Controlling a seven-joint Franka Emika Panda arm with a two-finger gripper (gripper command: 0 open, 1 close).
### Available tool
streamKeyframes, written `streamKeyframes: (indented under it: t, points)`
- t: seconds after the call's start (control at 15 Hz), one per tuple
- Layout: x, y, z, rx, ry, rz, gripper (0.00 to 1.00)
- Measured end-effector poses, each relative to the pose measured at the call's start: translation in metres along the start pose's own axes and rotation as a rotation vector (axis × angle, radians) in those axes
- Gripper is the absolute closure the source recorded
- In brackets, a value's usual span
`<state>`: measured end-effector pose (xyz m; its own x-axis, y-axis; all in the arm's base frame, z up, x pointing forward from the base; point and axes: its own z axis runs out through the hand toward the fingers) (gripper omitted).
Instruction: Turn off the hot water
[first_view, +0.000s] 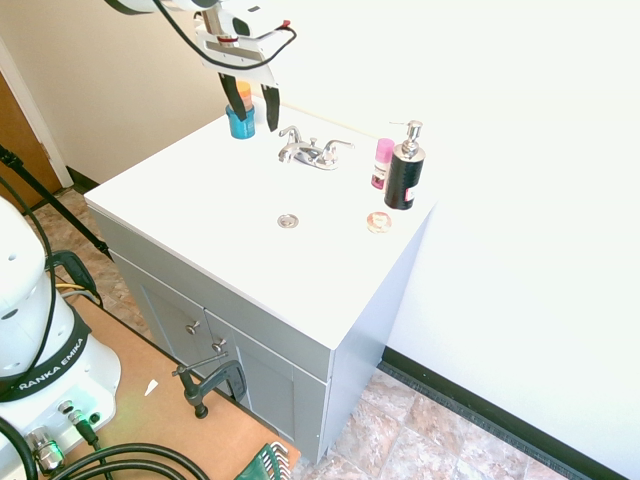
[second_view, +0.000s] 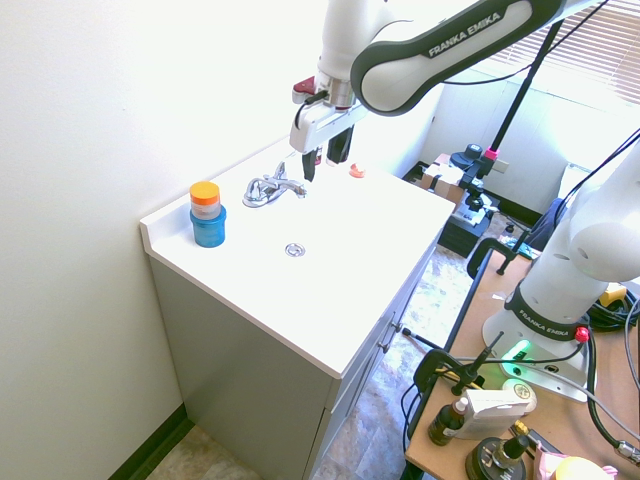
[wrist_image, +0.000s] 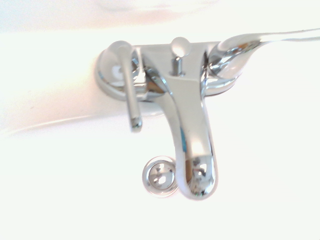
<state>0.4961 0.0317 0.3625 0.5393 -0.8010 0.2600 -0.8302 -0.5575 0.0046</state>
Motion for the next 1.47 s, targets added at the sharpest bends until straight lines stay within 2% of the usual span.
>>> streamKeyframes:
  t: [0.2,0.8,1.47]
  points:
    - [0.012,-0.019,0.03,-0.037,0.062,0.038,0.0]
    - [0.034,-0.048,0.069,-0.042,0.073,0.052,0.0]
    - [0.031,-0.08,0.063,0.013,-0.022,0.063,0.0]
